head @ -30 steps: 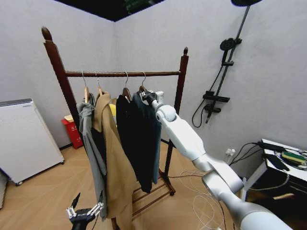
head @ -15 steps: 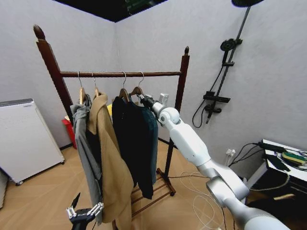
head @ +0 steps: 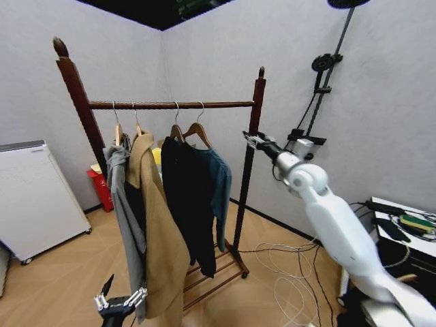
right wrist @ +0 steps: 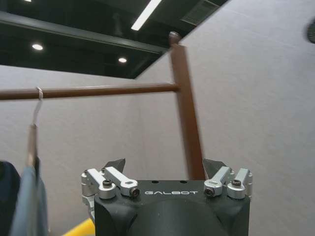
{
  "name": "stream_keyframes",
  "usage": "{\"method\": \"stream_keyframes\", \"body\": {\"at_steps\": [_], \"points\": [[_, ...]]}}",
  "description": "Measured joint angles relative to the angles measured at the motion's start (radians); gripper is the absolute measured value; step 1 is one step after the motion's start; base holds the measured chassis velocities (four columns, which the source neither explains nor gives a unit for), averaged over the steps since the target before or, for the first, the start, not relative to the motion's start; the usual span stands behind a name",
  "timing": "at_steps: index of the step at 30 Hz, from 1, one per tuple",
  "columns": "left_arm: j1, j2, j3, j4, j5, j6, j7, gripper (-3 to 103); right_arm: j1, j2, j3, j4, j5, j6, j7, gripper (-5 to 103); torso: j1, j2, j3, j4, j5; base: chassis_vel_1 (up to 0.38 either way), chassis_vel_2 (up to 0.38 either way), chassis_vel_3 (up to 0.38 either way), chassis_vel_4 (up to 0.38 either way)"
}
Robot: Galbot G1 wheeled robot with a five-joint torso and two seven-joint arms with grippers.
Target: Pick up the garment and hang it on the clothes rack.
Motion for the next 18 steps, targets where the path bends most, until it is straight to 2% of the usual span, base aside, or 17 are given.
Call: {"method": "stream_keyframes", "body": {"at_steps": [2, 3, 4, 7, 8, 9, 10, 12, 13, 15, 16, 17, 18], "points": [[0.0, 0.0, 0.0, 0.0, 0.0, 0.0, 0.0, 100, -0.297, 0.021, 0.155, 0.109, -0.028, 0.061, 0.032, 96, 0.0, 0.0, 0.0, -0.0005, 0.0002, 0.0, 0.0, 0.0, 0.0], [0.0, 0.0, 0.0, 0.0, 0.0, 0.0, 0.0, 100, -0.403, 0.041, 0.193, 0.152, -0.059, 0.1, 0.041, 99, 0.0, 0.0, 0.0, -0.0004, 0.0003, 0.0, 0.0, 0.0, 0.0], [0.0, 0.0, 0.0, 0.0, 0.0, 0.0, 0.0, 100, -0.403, 0.041, 0.193, 0.152, -0.059, 0.1, 0.041, 99, 0.0, 0.0, 0.0, -0.0004, 0.0003, 0.0, 0.0, 0.0, 0.0], [0.0, 0.0, 0.0, 0.0, 0.0, 0.0, 0.0, 100, -0.799, 0.154, 0.27, 0.279, -0.227, 0.23, 0.049, 100, 0.0, 0.0, 0.0, -0.0005, 0.0, 0.0, 0.0, 0.0, 0.0], [0.0, 0.0, 0.0, 0.0, 0.0, 0.0, 0.0, 100, -0.799, 0.154, 0.27, 0.279, -0.227, 0.23, 0.049, 100, 0.0, 0.0, 0.0, -0.0005, 0.0, 0.0, 0.0, 0.0, 0.0], [0.0, 0.0, 0.0, 0.0, 0.0, 0.0, 0.0, 100, -0.897, 0.188, 0.278, 0.316, -0.268, 0.266, 0.046, 100, 0.0, 0.0, 0.0, -0.0004, -0.0005, 0.0, 0.0, 0.0, 0.0], [0.0, 0.0, 0.0, 0.0, 0.0, 0.0, 0.0, 100, -0.897, 0.188, 0.278, 0.316, -0.268, 0.266, 0.046, 100, 0.0, 0.0, 0.0, -0.0004, -0.0005, 0.0, 0.0, 0.0, 0.0], [0.0, 0.0, 0.0, 0.0, 0.0, 0.0, 0.0, 100, -1.076, 0.259, 0.275, 0.378, -0.363, 0.356, 0.025, 100, 0.0, 0.0, 0.0, -0.0002, -0.0008, 0.0, 0.0, 0.0, 0.0], [0.0, 0.0, 0.0, 0.0, 0.0, 0.0, 0.0, 100, -1.076, 0.259, 0.275, 0.378, -0.363, 0.356, 0.025, 100, 0.0, 0.0, 0.0, -0.0002, -0.0008, 0.0, 0.0, 0.0, 0.0], [0.0, 0.0, 0.0, 0.0, 0.0, 0.0, 0.0, 100, -1.152, 0.302, 0.259, 0.391, -0.431, 0.425, 0.01, 100, 0.0, 0.0, 0.0, -0.0003, -0.0008, 0.0, 0.0, 0.0, 0.0], [0.0, 0.0, 0.0, 0.0, 0.0, 0.0, 0.0, 100, -1.152, 0.302, 0.259, 0.391, -0.431, 0.425, 0.01, 100, 0.0, 0.0, 0.0, -0.0003, -0.0008, 0.0, 0.0, 0.0, 0.0], [0.0, 0.0, 0.0, 0.0, 0.0, 0.0, 0.0, 100, -1.193, 0.33, 0.242, 0.392, -0.49, 0.477, -0.013, 100, 0.0, 0.0, 0.0, -0.0002, -0.0007, 0.0, 0.0, 0.0, 0.0], [0.0, 0.0, 0.0, 0.0, 0.0, 0.0, 0.0, 100, -1.193, 0.33, 0.242, 0.392, -0.49, 0.477, -0.013, 100, 0.0, 0.0, 0.0, -0.0002, -0.0007, 0.0, 0.0, 0.0, 0.0]]}}
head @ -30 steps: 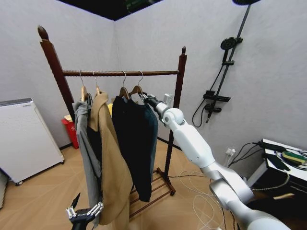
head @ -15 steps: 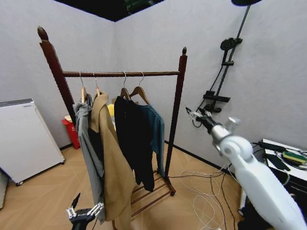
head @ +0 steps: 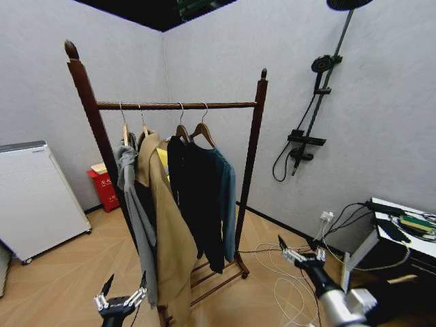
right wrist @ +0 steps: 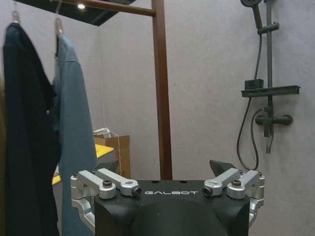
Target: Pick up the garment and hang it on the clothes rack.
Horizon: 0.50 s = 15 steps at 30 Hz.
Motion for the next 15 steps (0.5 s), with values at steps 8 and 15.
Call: {"method": "stream_keyframes", "body": {"at_steps": [8, 15], "points": [[0.0, 0.0, 0.0, 0.0, 0.0, 0.0, 0.0, 100, -0.027, 0.023, -0.025, -0.017, -0.089, 0.043, -0.031, 100, 0.0, 0.0, 0.0, 0.0002, 0.0002, 0.0, 0.0, 0.0, 0.0], [0.0, 0.0, 0.0, 0.0, 0.0, 0.0, 0.0, 100, -0.019, 0.021, -0.027, -0.02, -0.087, 0.04, -0.031, 100, 0.0, 0.0, 0.0, 0.0002, 0.0003, 0.0, 0.0, 0.0, 0.0]]}}
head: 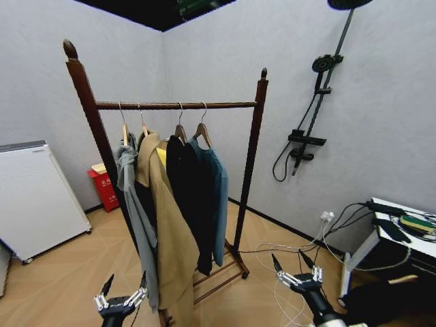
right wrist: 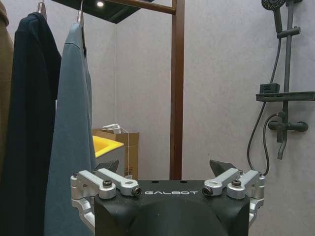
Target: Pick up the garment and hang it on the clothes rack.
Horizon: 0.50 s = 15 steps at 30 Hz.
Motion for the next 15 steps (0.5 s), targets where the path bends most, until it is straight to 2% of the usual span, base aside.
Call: {"method": "stream_keyframes", "body": {"at_steps": [9, 15], "points": [[0.0, 0.0, 0.0, 0.0, 0.0, 0.0, 0.0, 100, 0.006, -0.001, -0.001, -0.002, 0.004, -0.004, 0.0, 100, 0.0, 0.0, 0.0, -0.0002, 0.0, 0.004, -0.004, -0.013, 0.006], [0.0, 0.0, 0.0, 0.0, 0.0, 0.0, 0.0, 100, 0.008, -0.002, -0.002, -0.003, 0.006, -0.006, 0.0, 100, 0.001, 0.0, 0.0, 0.0, -0.0002, 0.102, -0.108, -0.094, 0.092]]}}
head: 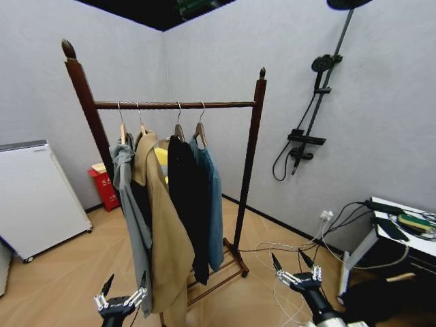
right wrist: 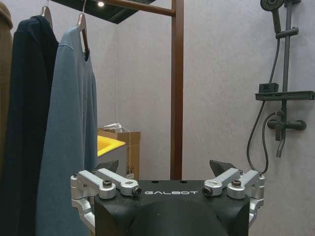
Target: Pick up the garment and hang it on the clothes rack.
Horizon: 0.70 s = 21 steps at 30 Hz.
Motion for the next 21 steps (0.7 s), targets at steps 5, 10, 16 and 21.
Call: {"method": "stream_keyframes", "body": {"at_steps": [5, 10, 16, 21], "points": [[0.0, 0.0, 0.0, 0.0, 0.0, 0.0, 0.0, 100, 0.001, 0.0, 0.0, -0.001, 0.001, -0.001, 0.0, 100, -0.001, 0.0, 0.0, -0.0003, 0.0002, 0.189, -0.204, -0.176, 0.18], [0.0, 0.0, 0.0, 0.0, 0.0, 0.0, 0.0, 100, 0.001, 0.0, -0.001, -0.001, 0.001, -0.001, 0.0, 100, 0.0, 0.0, 0.0, 0.0, -0.0004, 0.244, -0.239, -0.225, 0.236], [0.0, 0.0, 0.0, 0.0, 0.0, 0.0, 0.0, 100, 0.001, 0.0, -0.001, -0.001, 0.002, -0.002, 0.0, 100, -0.001, 0.001, 0.0, 0.0002, -0.0001, 0.214, -0.22, -0.233, 0.214], [0.0, 0.0, 0.0, 0.0, 0.0, 0.0, 0.0, 100, 0.001, 0.0, -0.001, -0.001, 0.002, -0.002, 0.001, 100, -0.001, 0.001, 0.0, -0.0007, 0.0004, 0.063, -0.076, -0.096, 0.08]]}}
